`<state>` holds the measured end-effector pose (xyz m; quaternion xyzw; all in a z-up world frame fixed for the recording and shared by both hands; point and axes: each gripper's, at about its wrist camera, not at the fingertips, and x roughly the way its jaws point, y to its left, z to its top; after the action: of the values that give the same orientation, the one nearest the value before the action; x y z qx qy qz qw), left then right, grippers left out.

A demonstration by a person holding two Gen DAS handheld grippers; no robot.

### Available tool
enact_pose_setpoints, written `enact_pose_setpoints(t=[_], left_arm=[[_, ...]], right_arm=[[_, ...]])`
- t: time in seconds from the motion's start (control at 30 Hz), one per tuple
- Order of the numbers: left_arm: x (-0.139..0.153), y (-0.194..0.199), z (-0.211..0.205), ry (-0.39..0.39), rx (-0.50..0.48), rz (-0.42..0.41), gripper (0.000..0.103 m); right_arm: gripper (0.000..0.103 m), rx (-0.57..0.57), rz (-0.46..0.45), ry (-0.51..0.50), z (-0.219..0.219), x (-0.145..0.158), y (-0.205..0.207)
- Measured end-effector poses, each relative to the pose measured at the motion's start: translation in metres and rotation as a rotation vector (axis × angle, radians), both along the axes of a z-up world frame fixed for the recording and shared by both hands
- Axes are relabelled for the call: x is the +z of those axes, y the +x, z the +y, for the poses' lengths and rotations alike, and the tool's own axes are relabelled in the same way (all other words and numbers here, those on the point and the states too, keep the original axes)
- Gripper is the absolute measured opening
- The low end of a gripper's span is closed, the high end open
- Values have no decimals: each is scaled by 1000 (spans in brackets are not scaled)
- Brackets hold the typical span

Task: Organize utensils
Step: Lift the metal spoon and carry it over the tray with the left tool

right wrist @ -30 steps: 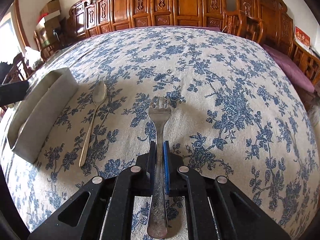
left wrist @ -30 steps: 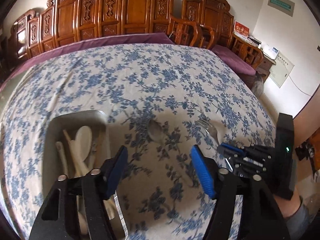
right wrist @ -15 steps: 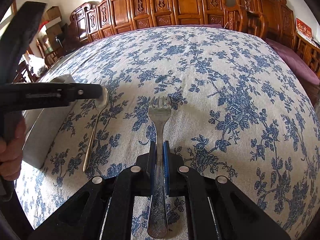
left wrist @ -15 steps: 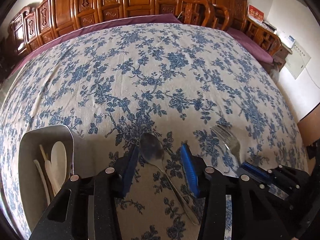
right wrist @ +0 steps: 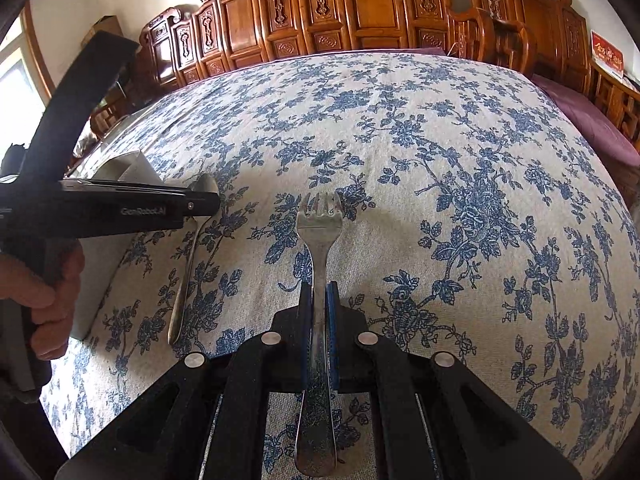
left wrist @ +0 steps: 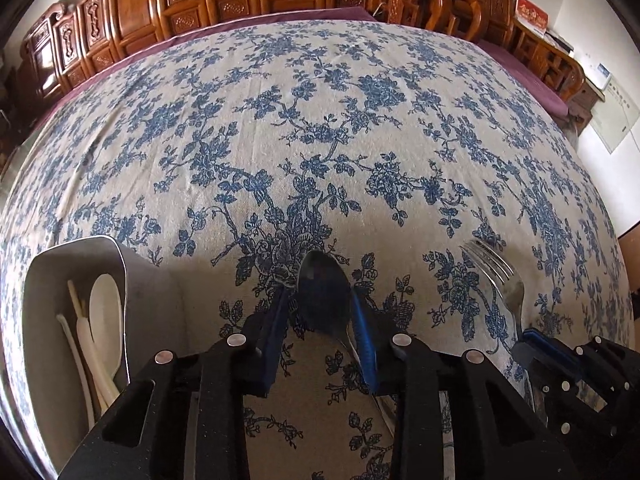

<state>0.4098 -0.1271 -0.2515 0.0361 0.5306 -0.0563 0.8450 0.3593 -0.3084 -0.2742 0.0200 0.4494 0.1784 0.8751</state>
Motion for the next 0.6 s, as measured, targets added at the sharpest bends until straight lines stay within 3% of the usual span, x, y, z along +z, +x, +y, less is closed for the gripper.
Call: enact_pose_setpoints(t=[0.17, 0.27, 0.6], left_arm=[[-1, -1, -5, 2, -25, -6, 20], [3, -6, -10, -9, -50, -32, 4], [24, -31, -19, -28, -117, -90, 1]], right_arm=[[9, 0, 0, 2, 1, 0, 0], [9, 0, 0, 1, 0, 0, 0], [9, -4, -13, -15, 3, 1, -1]])
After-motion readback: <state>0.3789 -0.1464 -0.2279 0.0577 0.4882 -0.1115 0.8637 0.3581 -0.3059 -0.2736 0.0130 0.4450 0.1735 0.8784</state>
